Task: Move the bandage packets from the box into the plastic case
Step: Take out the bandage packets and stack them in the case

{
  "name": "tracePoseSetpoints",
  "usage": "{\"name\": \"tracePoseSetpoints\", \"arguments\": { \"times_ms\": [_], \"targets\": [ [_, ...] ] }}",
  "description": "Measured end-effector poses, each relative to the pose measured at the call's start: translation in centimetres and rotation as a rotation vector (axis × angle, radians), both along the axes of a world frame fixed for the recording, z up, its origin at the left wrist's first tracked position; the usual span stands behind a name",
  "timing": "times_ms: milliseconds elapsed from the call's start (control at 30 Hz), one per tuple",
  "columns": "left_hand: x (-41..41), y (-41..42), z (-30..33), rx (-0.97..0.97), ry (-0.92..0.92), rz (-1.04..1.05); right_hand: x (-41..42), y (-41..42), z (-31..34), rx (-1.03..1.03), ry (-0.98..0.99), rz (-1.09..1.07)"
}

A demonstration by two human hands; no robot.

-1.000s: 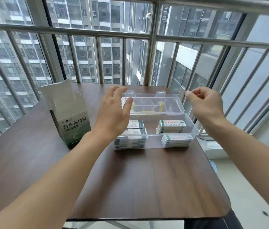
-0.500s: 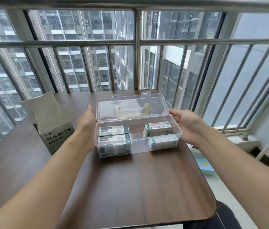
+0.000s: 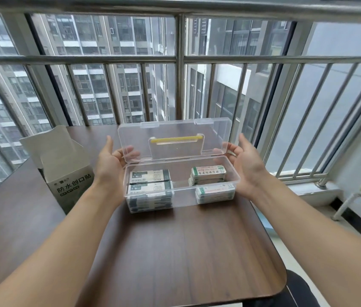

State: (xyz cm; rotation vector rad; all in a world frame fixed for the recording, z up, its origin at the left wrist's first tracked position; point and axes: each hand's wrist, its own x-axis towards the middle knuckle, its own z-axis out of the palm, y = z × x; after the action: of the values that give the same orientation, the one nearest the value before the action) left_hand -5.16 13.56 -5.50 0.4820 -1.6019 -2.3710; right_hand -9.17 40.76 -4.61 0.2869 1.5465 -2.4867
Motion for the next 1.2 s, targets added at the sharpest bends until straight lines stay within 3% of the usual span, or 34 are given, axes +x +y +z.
{"name": "tracePoseSetpoints", "arguments": {
  "times_ms": [267, 567, 833, 967, 1200],
  "targets": [
    [1.4, -0.5, 0.0, 0.085, 0.103, -0.127, 0.9, 0.6, -0.2, -0.001, 0.169, 0.064],
    [3.3, -0.4, 0.4, -0.232, 0.063, -0.183, 1.5, 2.8, -1.1, 0.114, 0.216, 0.171],
    [4.9, 0.2, 0.6, -0.719, 0.050, -0.188, 2.3, 2.8, 0.0, 0.557, 0.295, 0.215],
    [5.7, 1.2, -0.4, -1.088, 0.136, -0.147, 3.0, 1.8, -0.5, 0.971, 0.510, 0.281],
    [5.9, 1.4, -0.9, -1.193, 0.158, -0.123, 3.5, 1.3, -1.3, 1.205, 0.673, 0.233]
  ]
}}
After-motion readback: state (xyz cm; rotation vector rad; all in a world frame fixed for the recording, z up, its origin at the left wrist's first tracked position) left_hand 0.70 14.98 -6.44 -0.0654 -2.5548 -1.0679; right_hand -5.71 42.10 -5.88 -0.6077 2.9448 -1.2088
